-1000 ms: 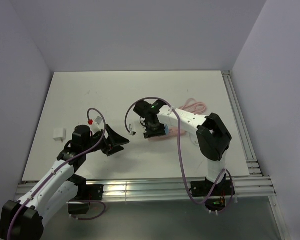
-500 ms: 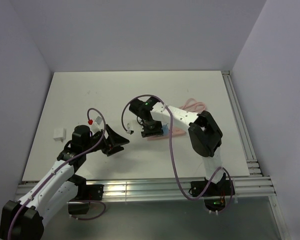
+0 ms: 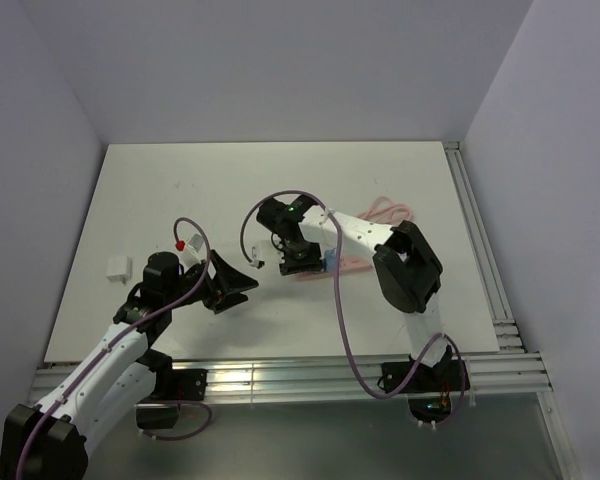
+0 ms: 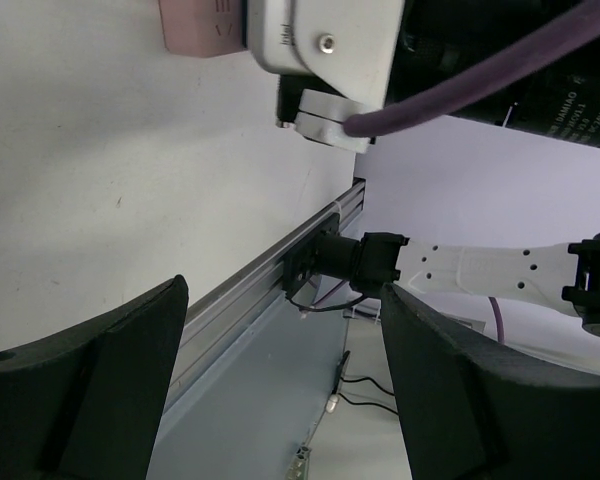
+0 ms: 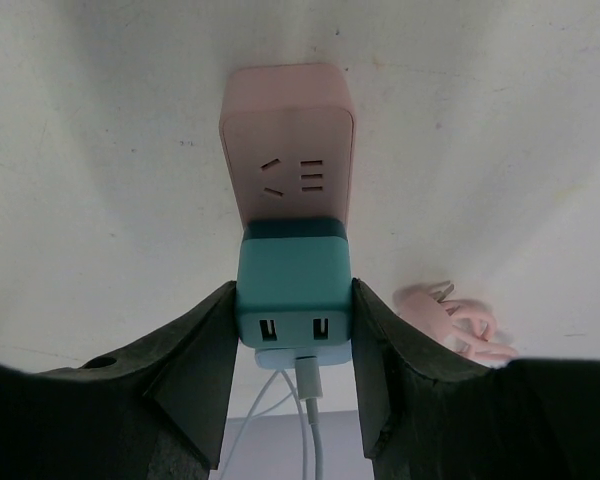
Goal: Insert the plug
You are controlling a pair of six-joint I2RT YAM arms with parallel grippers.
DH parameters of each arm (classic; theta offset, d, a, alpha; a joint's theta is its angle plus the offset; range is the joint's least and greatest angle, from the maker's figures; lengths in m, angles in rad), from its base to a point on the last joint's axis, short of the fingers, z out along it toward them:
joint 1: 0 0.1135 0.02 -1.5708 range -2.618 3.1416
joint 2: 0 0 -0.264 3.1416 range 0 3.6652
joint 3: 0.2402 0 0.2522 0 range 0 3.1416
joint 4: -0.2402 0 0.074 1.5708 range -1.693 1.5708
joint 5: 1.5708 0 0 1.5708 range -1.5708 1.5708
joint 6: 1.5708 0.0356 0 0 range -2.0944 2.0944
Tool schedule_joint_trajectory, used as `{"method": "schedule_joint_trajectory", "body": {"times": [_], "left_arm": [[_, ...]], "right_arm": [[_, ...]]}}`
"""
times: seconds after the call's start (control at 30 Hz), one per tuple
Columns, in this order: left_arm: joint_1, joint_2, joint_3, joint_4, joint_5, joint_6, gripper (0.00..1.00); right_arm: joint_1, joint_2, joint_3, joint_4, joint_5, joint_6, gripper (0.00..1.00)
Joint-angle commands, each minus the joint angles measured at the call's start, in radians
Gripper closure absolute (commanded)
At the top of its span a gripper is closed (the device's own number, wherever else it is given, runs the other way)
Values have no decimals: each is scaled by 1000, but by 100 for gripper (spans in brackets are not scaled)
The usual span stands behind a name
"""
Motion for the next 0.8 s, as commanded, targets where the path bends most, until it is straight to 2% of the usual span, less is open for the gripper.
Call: {"method": "schedule_joint_trajectory", "body": {"times": [0.0,0.23,0.57,0.77], "left_arm": [[6,-11,-8,34,24,3,18],[8,-8,-16,40,27,-2,18],[9,-10,4,11,14,6,18],[11,-8,9,4,8,4,18]], "right_arm": [[-8,107,-156,64,-171,55,100],[-42,16,-342,155,-242,84,100],[-33,127,-242,126,-268,79,100],[-33,73,-273,148,-217,121,100]]}}
